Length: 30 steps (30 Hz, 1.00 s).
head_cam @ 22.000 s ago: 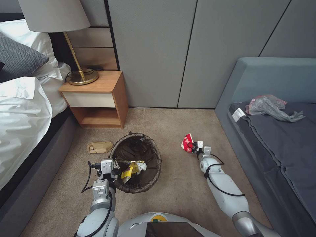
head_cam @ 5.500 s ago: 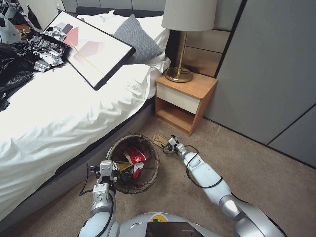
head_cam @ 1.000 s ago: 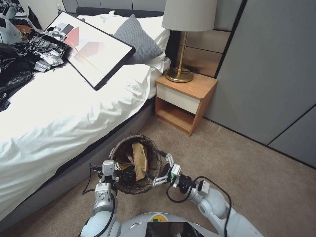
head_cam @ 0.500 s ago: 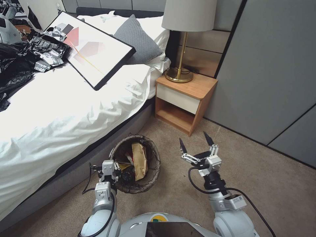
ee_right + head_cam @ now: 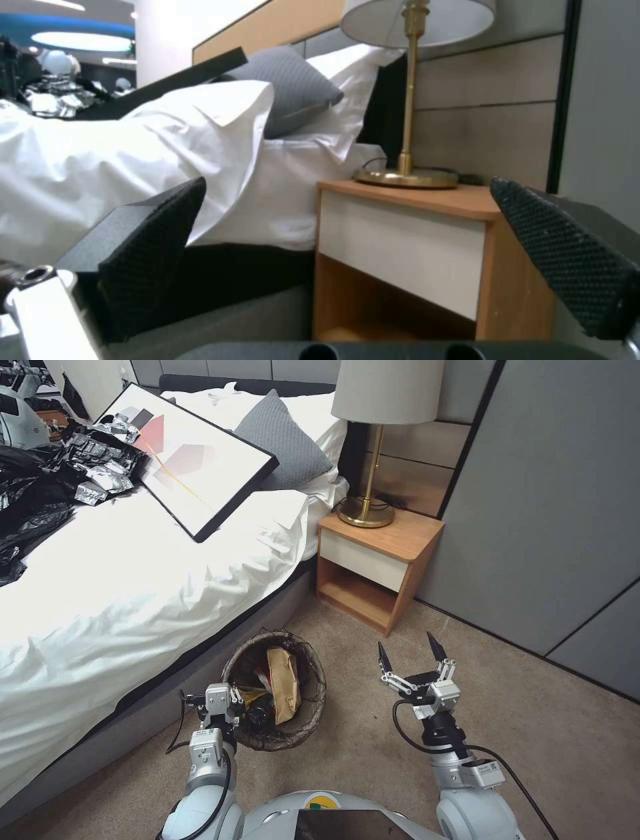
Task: Pick up the trash bin, then pick up the garbage from the floor and place it into the trash bin.
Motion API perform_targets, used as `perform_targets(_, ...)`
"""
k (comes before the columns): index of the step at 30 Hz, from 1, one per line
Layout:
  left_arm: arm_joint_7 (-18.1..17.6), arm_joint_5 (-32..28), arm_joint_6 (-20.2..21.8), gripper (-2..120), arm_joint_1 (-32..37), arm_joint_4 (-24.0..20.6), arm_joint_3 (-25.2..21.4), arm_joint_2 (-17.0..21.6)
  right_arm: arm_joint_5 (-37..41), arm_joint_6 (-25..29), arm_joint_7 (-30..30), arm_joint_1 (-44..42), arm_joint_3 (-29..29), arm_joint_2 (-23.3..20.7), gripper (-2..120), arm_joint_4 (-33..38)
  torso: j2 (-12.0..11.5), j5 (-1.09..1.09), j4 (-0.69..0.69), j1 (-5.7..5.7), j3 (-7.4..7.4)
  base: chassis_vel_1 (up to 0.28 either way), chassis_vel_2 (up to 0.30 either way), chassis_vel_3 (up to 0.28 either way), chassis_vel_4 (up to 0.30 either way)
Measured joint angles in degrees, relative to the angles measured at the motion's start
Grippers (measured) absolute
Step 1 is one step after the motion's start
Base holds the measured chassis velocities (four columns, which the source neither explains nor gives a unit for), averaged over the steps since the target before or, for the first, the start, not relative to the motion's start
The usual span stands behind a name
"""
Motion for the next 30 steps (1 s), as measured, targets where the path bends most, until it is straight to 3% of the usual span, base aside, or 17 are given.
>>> perform_targets(8, 0.09, -0.74, 1.37, 0, 1.22, -1.01, 0.66, 0.19, 1.86, -4.61, 0.44, 5.23, 0.02, -0.67, 100, -0.12, 0.0, 0.0, 0.01, 0.0, 0.0, 0.054, 0.053, 0.057, 0.063)
perform_targets(30, 0.32, -1.3, 1.87, 0, 2.96, -1.97, 1.27, 0.38, 1.81, -5.29, 0.29, 7.58, -1.02, -0.9, 100, -0.83, 0.0, 0.0, 0.01, 0.0, 0.0, 0.113, 0.11, 0.109, 0.115)
